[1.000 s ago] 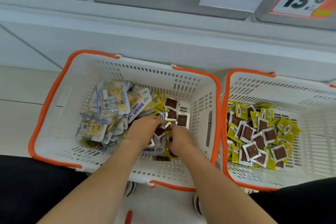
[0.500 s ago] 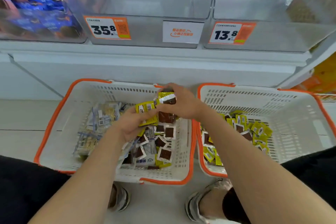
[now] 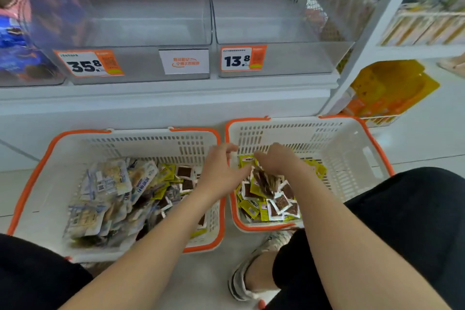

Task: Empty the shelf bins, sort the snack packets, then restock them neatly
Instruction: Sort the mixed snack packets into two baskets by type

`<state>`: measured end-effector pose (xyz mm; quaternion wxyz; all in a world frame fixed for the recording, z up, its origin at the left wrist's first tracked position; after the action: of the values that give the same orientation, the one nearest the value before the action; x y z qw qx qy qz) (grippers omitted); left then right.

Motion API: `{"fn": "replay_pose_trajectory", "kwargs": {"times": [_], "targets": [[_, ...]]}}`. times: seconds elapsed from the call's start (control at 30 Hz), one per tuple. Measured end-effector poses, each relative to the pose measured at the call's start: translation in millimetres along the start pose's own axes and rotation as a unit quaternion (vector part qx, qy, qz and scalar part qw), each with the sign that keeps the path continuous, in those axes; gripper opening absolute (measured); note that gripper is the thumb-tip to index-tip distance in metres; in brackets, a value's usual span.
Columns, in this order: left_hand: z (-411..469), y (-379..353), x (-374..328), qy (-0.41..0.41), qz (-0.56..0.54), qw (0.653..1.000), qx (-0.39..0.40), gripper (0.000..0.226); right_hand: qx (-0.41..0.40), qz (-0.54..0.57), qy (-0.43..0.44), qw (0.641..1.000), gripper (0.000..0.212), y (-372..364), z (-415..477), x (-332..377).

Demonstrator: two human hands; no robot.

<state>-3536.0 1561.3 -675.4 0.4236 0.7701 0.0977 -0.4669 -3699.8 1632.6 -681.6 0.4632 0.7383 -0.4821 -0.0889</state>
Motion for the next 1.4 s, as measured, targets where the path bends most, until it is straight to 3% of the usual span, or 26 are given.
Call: {"fn": "replay_pose_trajectory", "kwargs": {"times": [0.03,0.1,0.17,0.23,0.33,0.43,0.5,0.6,0.7,0.77,0.83,0.9,0.97,1.13,1.23,1.3,1.4], "targets": [[-2,4,7,-0.018,0.075,0.997,0.015,0.077,-0.013,-0.004,0.018,1.0,0.051,-5,-2,3],[-10,2,34,0.003,0.183,0.975,0.127,0.095,-0.024,-0.004,0.067,0.997,0.037,-18,-6,17],[-25,-8,70,0.069,0.201,0.946,0.244,0.113,0.006,0.003,0.111,0.994,0.041,-44,-11,33],[-38,-20,95,0.112,0.157,0.94,0.283,0.112,0.034,0.029,0.126,0.991,0.047,-70,-19,44],[-43,-29,104,0.135,0.023,0.96,0.243,0.081,0.001,0.067,0.12,0.991,0.053,-82,-20,47],[-38,-23,95,0.085,0.044,0.98,0.174,0.064,0.007,0.047,0.095,0.994,0.044,-76,-12,46],[-35,-20,97,0.067,0.03,0.99,0.122,0.065,-0.016,0.012,0.084,0.996,0.035,-67,-8,53],[-32,-17,117,0.103,-0.031,0.976,0.187,0.085,-0.115,0.018,0.139,0.983,0.032,-59,-7,85],[-28,5,153,0.17,-0.101,0.949,0.246,0.064,-0.079,0.021,0.249,0.965,0.029,-84,-1,129],[-15,30,187,0.168,0.008,0.97,0.175,0.033,-0.007,-0.055,0.282,0.958,0.032,-113,8,148],[-4,51,213,0.153,0.186,0.965,0.101,0.009,0.042,-0.142,0.291,0.945,0.026,-141,19,155],[5,55,230,0.12,0.26,0.955,0.079,0.026,0.082,-0.206,0.273,0.936,0.015,-171,33,149],[15,46,241,0.062,0.29,0.95,0.101,0.038,0.124,-0.251,0.25,0.927,0.019,-201,46,138],[44,26,249,-0.07,0.436,0.889,0.124,0.062,0.152,-0.305,0.212,0.916,0.064,-272,70,117],[65,30,263,-0.058,0.499,0.855,0.128,0.077,0.137,-0.335,0.197,0.911,0.079,-302,76,107],[73,32,279,-0.029,0.502,0.851,0.15,0.089,0.127,-0.334,0.193,0.914,0.077,-312,79,102],[77,31,291,0.001,0.496,0.851,0.173,0.093,0.11,-0.32,0.182,0.923,0.093,-315,86,101]]}}
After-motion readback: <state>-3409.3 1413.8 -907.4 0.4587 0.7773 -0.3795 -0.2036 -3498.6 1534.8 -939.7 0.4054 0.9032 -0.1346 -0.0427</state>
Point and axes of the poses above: each hand's wrist, its own z-axis towards the middle knuckle, its own y-axis out of the back of the hand, x = y × z, the point moved 6 cm from there along z, towards the middle knuckle
